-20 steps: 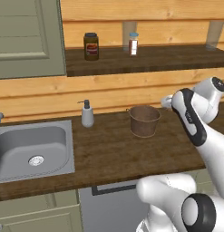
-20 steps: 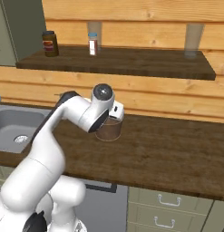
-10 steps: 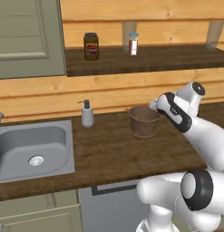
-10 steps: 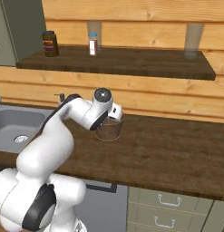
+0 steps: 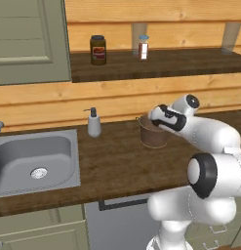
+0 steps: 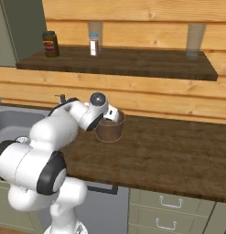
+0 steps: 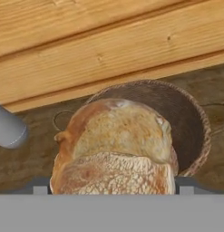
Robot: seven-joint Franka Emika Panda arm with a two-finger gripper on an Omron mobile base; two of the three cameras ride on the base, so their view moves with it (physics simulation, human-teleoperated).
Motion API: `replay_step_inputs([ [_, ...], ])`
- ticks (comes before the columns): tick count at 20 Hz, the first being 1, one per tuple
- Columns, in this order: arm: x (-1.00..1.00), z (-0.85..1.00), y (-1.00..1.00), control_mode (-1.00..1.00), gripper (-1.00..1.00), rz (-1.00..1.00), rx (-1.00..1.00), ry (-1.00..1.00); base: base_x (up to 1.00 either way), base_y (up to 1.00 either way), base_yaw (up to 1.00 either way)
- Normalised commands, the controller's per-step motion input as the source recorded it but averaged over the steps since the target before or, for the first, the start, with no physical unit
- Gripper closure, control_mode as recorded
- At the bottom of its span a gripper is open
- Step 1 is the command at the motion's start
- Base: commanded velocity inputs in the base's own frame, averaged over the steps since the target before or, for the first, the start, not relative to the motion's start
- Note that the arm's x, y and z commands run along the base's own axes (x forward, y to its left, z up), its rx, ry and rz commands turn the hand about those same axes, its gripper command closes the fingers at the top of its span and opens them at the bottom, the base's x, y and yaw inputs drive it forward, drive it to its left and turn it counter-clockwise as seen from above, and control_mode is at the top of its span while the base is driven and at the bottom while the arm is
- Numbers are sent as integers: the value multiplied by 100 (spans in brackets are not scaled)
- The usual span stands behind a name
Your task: Open the cabinet, pick up the bread from the cabinet and place it in the basket. Then move the basket to the dining counter.
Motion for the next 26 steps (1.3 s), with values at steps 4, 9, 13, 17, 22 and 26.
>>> replay_step_inputs([
  [4, 87, -27, 0, -100, 100, -1, 0, 5, 0, 0, 0],
  [9, 58, -45, 0, -100, 100, 0, -1, 0, 0, 0, 0],
  [13, 43, -32, 0, -100, 100, 0, -2, 0, 0, 0, 0],
  [17, 43, -9, -1, -100, 100, 0, 0, 1, 0, 0, 0],
  [22, 19, -4, -11, -100, 100, 0, 0, 7, 0, 0, 0],
  [26, 11, -16, -9, -100, 100, 0, -1, 5, 0, 0, 0],
])
